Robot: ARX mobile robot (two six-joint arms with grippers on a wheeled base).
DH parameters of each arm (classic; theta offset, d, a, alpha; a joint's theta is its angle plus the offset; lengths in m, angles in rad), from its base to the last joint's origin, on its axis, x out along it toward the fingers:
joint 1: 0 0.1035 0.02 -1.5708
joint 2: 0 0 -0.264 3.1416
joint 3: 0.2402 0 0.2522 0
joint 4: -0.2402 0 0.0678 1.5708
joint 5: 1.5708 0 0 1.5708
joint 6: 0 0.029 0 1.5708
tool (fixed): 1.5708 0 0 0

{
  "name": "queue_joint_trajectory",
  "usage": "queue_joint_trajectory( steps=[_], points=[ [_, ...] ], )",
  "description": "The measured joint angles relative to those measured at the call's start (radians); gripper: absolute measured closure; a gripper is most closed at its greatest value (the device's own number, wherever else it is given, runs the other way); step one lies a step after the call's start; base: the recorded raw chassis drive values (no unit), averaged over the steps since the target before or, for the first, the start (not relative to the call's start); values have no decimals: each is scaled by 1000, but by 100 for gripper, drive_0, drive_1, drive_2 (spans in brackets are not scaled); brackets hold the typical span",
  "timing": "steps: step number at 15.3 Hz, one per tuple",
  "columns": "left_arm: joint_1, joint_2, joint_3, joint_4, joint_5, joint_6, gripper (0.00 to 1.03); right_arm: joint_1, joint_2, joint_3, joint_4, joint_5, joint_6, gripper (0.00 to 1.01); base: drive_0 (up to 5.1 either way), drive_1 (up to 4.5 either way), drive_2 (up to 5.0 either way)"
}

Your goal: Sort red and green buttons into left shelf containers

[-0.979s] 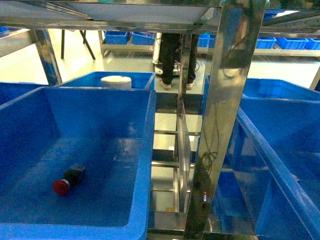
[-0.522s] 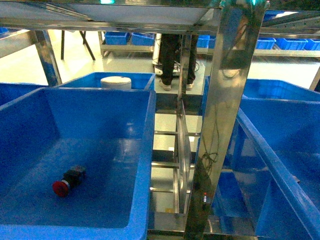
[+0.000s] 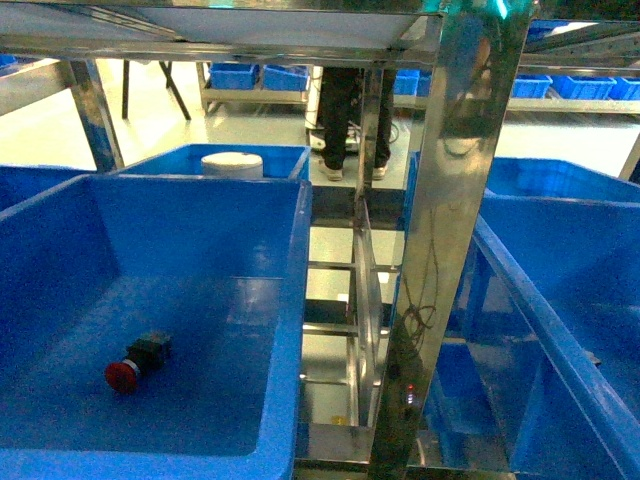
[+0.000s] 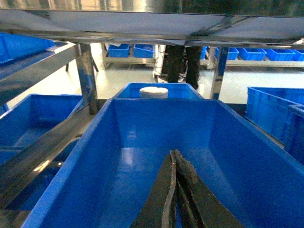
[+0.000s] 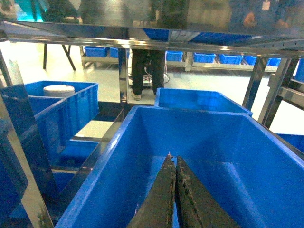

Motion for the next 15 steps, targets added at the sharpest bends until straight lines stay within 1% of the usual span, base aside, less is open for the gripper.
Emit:
queue_joint_trajectory(
  steps=[1,2,3,4,5,7,8,9,10,15],
  points=[
    [-1,0,0,16,0,1,101,0,-23,0,-14,0,0,99,0,0,0],
    [-1,0,0,7,-2,0,101,0,-43,0,-38,0,0,99,0,0,0],
    [-1,0,0,11,-2,1,101,0,-134,1,-177,-1,0,99,0,0,0],
    [-1,-1,0,11,-2,0,101,0,-212,1,-201,0,0,99,0,0,0],
    [-1,0,0,12,-2,0,101,0,-210,1,-222,1,0,99,0,0,0],
    [-1,0,0,11,-2,0,101,0,-210,1,-214,2,0,99,0,0,0],
    [-1,0,0,11,-2,0,90,0,-210,1,-214,2,0,97,0,0,0],
    [-1,-1,0,11,-2,0,81,0,-210,1,-215,2,0,88,0,0,0],
    [-1,0,0,11,-2,0,68,0,-210,1,-215,2,0,75,0,0,0],
    [-1,0,0,11,-2,0,21,0,-210,1,-215,2,0,27,0,0,0]
  ],
)
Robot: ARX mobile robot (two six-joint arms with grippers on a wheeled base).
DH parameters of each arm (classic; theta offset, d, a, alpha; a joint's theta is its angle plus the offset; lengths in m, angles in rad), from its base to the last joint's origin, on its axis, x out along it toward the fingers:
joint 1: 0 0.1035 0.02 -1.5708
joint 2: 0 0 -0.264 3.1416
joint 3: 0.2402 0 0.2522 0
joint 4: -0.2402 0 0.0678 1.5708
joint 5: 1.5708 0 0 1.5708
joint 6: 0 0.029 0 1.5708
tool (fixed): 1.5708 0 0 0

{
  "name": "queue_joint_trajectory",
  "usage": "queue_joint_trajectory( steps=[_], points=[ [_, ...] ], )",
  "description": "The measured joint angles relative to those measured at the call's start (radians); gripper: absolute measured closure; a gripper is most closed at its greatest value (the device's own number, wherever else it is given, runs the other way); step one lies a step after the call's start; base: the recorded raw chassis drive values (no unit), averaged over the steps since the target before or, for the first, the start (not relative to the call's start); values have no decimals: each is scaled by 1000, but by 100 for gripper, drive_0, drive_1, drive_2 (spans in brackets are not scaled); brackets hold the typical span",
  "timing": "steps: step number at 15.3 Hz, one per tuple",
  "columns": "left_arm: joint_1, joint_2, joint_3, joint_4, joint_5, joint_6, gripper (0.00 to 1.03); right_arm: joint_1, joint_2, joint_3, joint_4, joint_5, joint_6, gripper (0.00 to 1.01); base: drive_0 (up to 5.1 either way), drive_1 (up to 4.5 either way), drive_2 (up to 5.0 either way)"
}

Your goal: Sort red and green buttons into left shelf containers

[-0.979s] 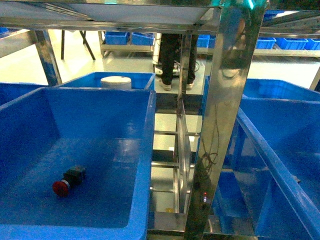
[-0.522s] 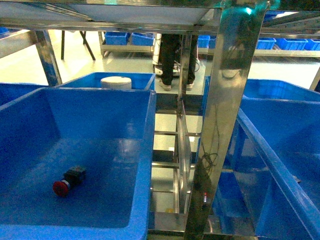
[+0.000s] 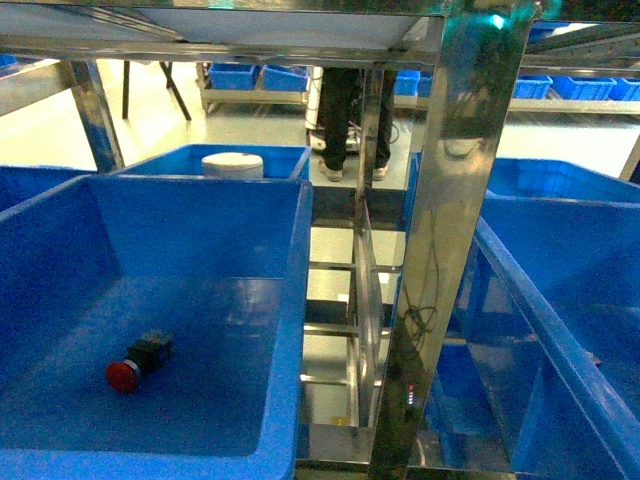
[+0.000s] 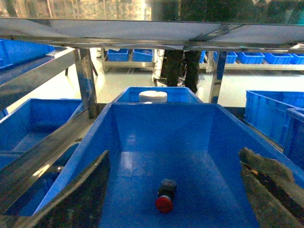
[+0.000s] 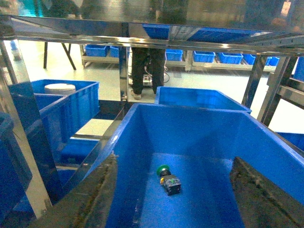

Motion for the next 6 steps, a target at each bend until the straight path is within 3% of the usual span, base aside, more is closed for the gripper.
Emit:
queue_joint_trajectory(
  steps=[2,3,6],
  points=[
    [0,0,0,0,0,0,5,0,0,0,0,0,0,10,0,0,0],
    [0,0,0,0,0,1,4,0,0,0,0,0,0,2,0,0,0],
    [0,0,0,0,0,1,5,0,0,0,0,0,0,3,0,0,0]
  ],
)
